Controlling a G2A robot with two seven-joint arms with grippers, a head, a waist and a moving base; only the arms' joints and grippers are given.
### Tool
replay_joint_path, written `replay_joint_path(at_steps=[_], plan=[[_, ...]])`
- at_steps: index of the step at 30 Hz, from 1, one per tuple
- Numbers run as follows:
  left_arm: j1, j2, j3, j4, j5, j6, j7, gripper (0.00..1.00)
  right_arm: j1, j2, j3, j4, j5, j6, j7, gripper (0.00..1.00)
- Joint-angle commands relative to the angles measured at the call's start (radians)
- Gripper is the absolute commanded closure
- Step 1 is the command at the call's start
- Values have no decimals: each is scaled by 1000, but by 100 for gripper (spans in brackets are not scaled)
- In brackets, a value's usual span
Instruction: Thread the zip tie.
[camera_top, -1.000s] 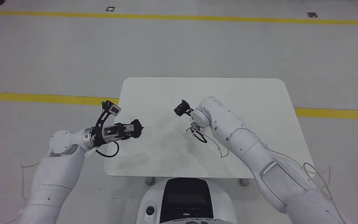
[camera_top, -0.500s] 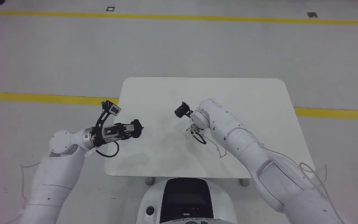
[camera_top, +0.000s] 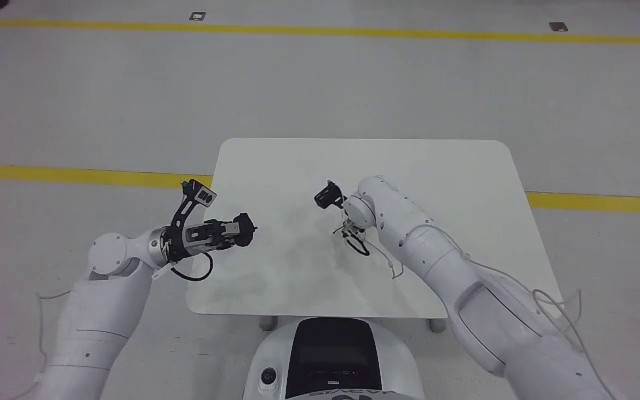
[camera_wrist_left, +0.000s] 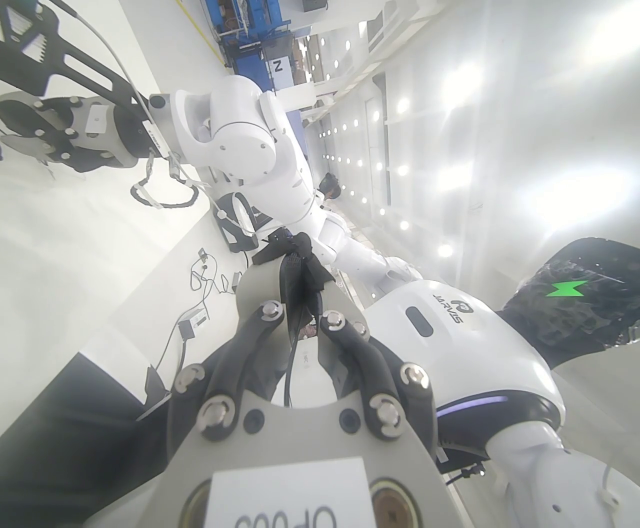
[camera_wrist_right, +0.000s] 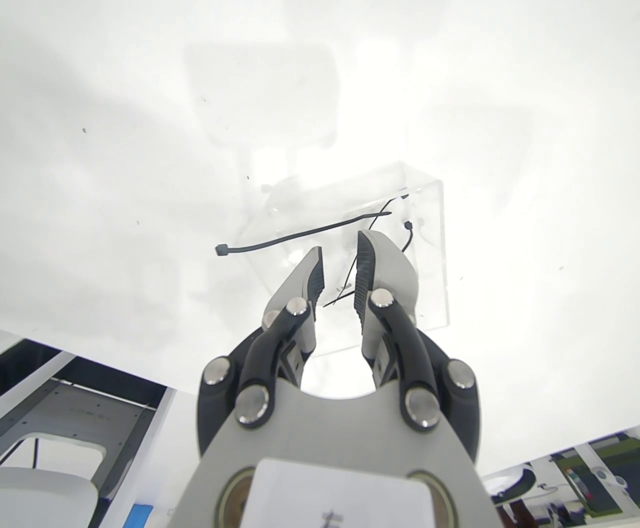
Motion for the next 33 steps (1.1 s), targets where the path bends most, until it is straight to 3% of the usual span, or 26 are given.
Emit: replay_joint_path(at_steps=[1,11,24,33], plan=[[0,0,0,0,0,0,0,100,3,-3,1,11,1,-1,-8,85],[0,0,0,0,0,0,0,100,10,-14,3,25,8,-13,-5,82],[0,0,0,0,0,0,0,100,0,-9,18,-23,-32,25,15,82],[0,0,0,0,0,0,0,100,-12,-3,33,-40,-30,-6,52,80]])
